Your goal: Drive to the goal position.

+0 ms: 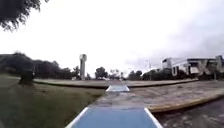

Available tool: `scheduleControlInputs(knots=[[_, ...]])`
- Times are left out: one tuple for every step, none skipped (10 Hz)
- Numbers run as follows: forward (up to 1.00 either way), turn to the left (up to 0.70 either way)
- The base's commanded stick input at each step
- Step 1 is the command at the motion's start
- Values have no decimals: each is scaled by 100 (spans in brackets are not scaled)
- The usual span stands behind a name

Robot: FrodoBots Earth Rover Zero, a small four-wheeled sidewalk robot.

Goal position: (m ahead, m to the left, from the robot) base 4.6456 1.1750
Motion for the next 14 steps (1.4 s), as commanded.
scheduleControlInputs(knots=[[50,-28],[50,0],[50,0],[50,0],[50,0],[50,0],[50,0],[50,0],[50,0],[50,0],[50,0],[50,0],[50,0],[50,0]])
